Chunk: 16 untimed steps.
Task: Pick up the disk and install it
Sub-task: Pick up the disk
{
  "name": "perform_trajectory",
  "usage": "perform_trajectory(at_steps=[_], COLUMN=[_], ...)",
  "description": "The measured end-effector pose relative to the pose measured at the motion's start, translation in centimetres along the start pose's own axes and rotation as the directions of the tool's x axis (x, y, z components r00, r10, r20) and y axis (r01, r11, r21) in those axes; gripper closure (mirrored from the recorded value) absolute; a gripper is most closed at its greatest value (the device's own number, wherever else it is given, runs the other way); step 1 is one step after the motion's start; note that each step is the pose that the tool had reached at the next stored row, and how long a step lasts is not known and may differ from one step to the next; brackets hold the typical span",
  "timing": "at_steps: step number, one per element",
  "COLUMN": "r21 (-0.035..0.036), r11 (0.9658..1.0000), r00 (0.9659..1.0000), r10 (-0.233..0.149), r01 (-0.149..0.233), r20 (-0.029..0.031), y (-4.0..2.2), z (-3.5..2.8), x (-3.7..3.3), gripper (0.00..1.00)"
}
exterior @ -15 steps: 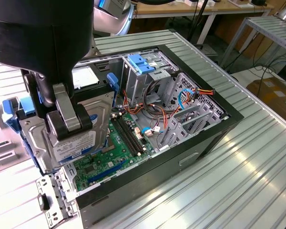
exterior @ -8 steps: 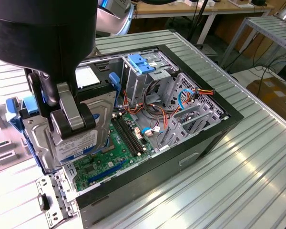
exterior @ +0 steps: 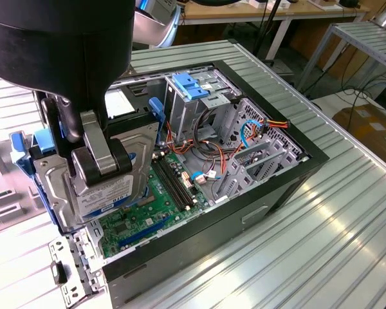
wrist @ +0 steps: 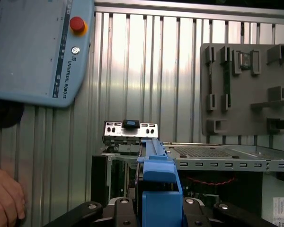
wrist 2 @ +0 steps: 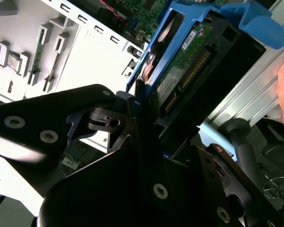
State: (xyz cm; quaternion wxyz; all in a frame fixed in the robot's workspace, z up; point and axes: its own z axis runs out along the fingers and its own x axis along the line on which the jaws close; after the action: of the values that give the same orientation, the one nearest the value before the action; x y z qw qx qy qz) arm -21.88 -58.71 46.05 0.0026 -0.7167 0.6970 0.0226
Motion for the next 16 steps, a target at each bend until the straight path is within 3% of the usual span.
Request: perform_trajectory(at_steps=[16], r21=[0.0000], r11=[1.0000], r00=[1.0000], r10=[0.000], r01=[0.000], r20=[0.0000], y=[-0.64], z=[-0.01], x=[0.02], gripper=[0.64])
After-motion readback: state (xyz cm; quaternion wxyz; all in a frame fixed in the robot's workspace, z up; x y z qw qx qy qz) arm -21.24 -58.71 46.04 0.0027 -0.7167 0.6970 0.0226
